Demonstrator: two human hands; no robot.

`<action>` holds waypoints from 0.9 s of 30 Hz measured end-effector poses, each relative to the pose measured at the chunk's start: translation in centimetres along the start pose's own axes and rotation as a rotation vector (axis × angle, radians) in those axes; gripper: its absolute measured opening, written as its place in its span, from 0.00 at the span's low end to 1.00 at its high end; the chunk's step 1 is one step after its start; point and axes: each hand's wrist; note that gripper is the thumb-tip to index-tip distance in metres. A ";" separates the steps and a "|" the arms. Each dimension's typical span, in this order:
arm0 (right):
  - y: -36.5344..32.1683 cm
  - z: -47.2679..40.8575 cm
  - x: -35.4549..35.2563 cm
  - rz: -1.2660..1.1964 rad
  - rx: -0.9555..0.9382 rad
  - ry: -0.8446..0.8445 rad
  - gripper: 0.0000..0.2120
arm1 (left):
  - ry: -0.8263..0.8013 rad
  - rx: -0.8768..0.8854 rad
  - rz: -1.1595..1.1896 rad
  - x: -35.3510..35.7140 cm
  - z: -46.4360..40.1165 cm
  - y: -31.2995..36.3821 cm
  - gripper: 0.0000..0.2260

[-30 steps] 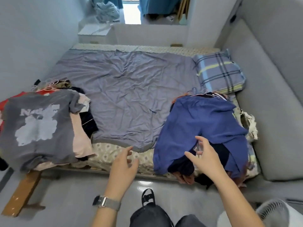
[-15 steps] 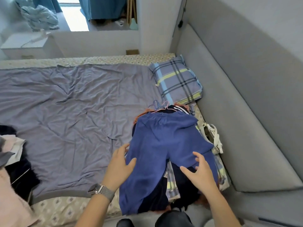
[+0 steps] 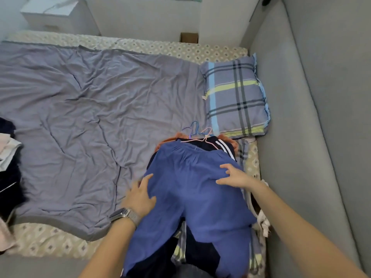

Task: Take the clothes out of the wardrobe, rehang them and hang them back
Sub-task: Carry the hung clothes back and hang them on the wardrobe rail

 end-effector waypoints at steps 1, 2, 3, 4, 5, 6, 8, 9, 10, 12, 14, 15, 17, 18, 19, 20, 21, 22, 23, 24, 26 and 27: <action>-0.3 -2.0 -1.0 0.031 0.024 -0.042 0.37 | -0.001 -0.009 0.017 0.3 -0.4 -0.1 0.33; -0.5 -4.1 -2.1 0.052 0.038 -0.019 0.37 | 0.019 -0.001 0.050 0.6 -0.9 -0.3 0.33; -0.5 -6.0 -3.0 0.068 0.038 0.071 0.37 | 0.038 0.011 0.091 0.8 -1.3 -0.6 0.32; -0.4 -7.8 -3.6 0.051 0.031 0.195 0.36 | 0.052 0.020 0.132 1.0 -1.7 -0.7 0.32; -0.4 -9.2 -3.9 0.001 0.029 0.312 0.36 | 0.066 0.015 0.181 1.1 -2.0 -0.9 0.32; -0.3 -10.5 -4.0 -0.091 0.020 0.405 0.36 | 0.081 0.001 0.230 1.3 -2.2 -1.1 0.32; 0.2 -13.1 -3.5 -0.302 0.055 0.462 0.35 | 0.095 -0.046 0.286 1.7 -2.2 -1.4 0.32; 0.5 -14.0 -2.7 -0.359 0.113 0.412 0.36 | 0.093 -0.061 0.295 2.0 -2.1 -1.8 0.32; 1.1 -15.1 -1.7 -0.310 0.217 0.342 0.40 | 0.088 -0.072 0.297 2.3 -2.0 -2.3 0.32; 2.5 -16.6 0.0 -0.030 0.327 0.238 0.42 | 0.082 -0.097 0.298 3.0 -1.5 -3.3 0.31; 2.7 -17.1 1.3 0.010 0.294 0.247 0.35 | 0.064 -0.153 0.292 3.8 -1.0 -4.2 0.31; 2.1 -16.6 2.2 -0.022 0.239 0.279 0.30 | 0.054 -0.180 0.292 4.1 -0.8 -4.6 0.31; 0.8 -14.8 3.7 -0.032 0.099 0.390 0.20 | 0.037 -0.213 0.286 4.8 -0.3 -5.0 0.31; 0.2 -13.8 4.4 -0.059 0.039 0.419 0.19 | 0.037 -0.208 0.275 5.0 -0.2 -5.1 0.31; -0.3 -12.7 4.9 -0.091 -0.016 0.418 0.20 | 0.041 -0.195 0.265 5.2 -0.1 -5.1 0.31; -0.6 -11.7 5.2 -0.094 -0.064 0.385 0.22 | 0.052 -0.179 0.268 5.3 -0.1 -5.0 0.31; -1.0 -10.6 5.5 -0.065 -0.113 0.320 0.23 | 0.073 -0.158 0.273 5.3 -0.3 -4.8 0.31; -1.4 -9.6 5.7 -0.022 -0.158 0.223 0.24 | 0.112 -0.125 0.271 5.2 -0.5 -4.5 0.30; -1.8 -8.3 5.7 -0.015 -0.198 0.104 0.24 | 0.157 -0.092 0.262 5.0 -0.8 -4.2 0.30; -2.0 -7.0 5.7 -0.045 -0.214 -0.022 0.25 | 0.202 -0.072 0.249 4.8 -1.1 -3.9 0.30; -1.9 -4.2 5.3 -0.134 -0.195 -0.242 0.25 | 0.288 -0.098 0.198 4.1 -1.9 -3.0 0.34; -1.6 -2.9 4.8 -0.166 -0.181 -0.314 0.26 | 0.323 -0.130 0.163 3.7 -2.2 -2.5 0.36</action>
Point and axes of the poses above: each hand's wrist, its own z-axis away from the middle knuckle, its own x-axis out of the palm, y = z × x, and after that the axes turned 4 degrees about -x, right-handed
